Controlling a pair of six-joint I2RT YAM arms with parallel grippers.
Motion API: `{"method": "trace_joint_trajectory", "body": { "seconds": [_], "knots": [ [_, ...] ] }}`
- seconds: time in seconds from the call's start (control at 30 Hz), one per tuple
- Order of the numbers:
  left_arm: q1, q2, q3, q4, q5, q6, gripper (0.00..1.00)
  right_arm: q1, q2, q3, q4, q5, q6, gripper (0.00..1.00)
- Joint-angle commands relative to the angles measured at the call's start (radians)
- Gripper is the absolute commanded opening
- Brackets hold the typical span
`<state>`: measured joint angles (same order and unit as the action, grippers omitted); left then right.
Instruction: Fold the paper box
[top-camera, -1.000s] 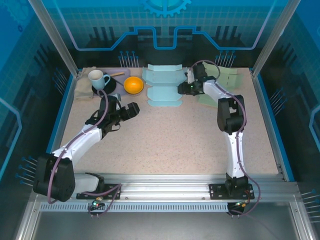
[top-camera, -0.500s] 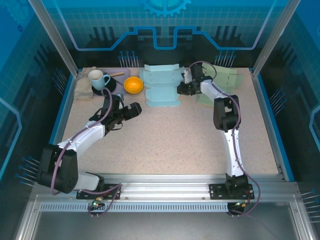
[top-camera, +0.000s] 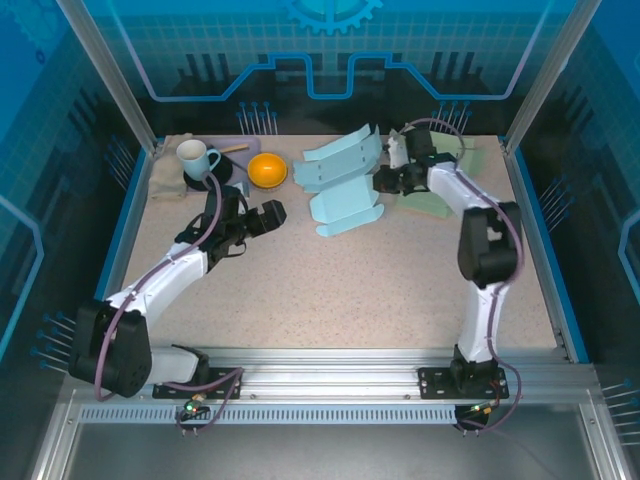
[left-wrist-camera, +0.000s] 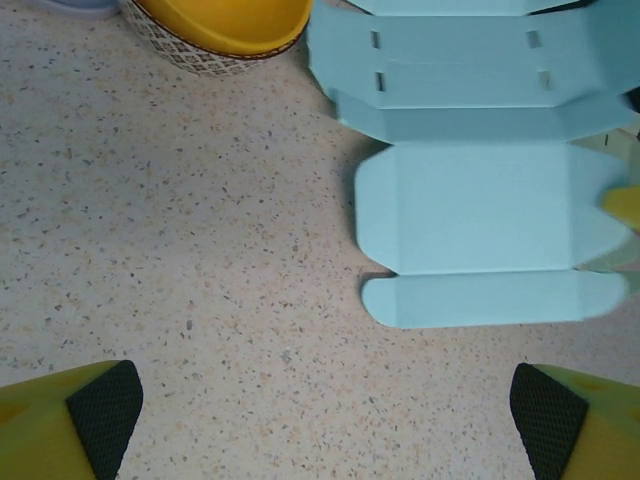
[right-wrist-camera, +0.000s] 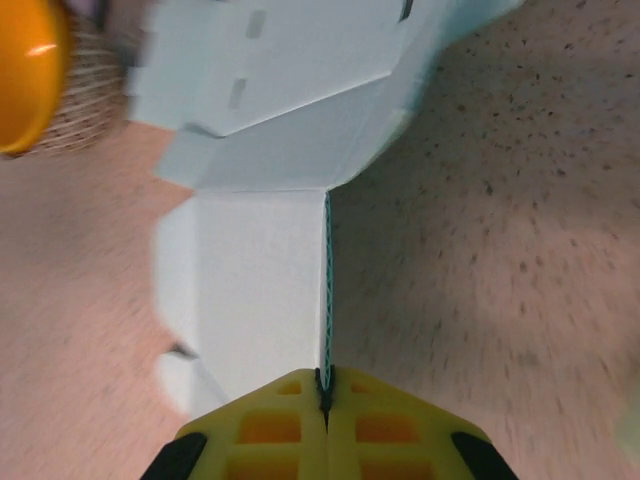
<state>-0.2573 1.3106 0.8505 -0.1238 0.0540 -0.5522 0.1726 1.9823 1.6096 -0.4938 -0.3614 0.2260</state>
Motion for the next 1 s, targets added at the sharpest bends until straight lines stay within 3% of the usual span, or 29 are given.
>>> {"method": "trace_joint_trajectory", "body": {
  "seconds": [0.0, 0.23, 0.47, 0.53, 0.73, 0.97],
  "knots": [
    [-0.022, -0.037, 0.04, -0.04, 0.036, -0.014, 0.99, -0.022, -0.177, -0.142, -0.008, -0.05, -0.057, 0.0],
    [-0.039, -0.031, 0.023, -0.01, 0.091, -0.041, 0.99, -0.016, -0.425, -0.422, -0.059, -0.089, -0.084, 0.0],
    [-0.041, -0.01, -0.011, -0.074, 0.039, -0.04, 0.99, 0.01, -0.457, -0.514, -0.144, -0.035, -0.09, 0.0],
    [-0.04, 0.0, -0.03, -0.079, 0.02, -0.042, 0.99, 0.012, -0.435, -0.504, -0.184, 0.039, -0.086, 0.19],
    [-0.042, 0.091, -0.011, -0.041, 0.081, -0.046, 0.98, 0.038, -0.501, -0.501, -0.175, 0.246, -0.055, 0.46],
    [-0.091, 0.249, 0.073, -0.014, 0.102, -0.054, 0.95, 0.082, -0.631, -0.505, -0.063, 0.306, -0.043, 0.47]
  ]
}}
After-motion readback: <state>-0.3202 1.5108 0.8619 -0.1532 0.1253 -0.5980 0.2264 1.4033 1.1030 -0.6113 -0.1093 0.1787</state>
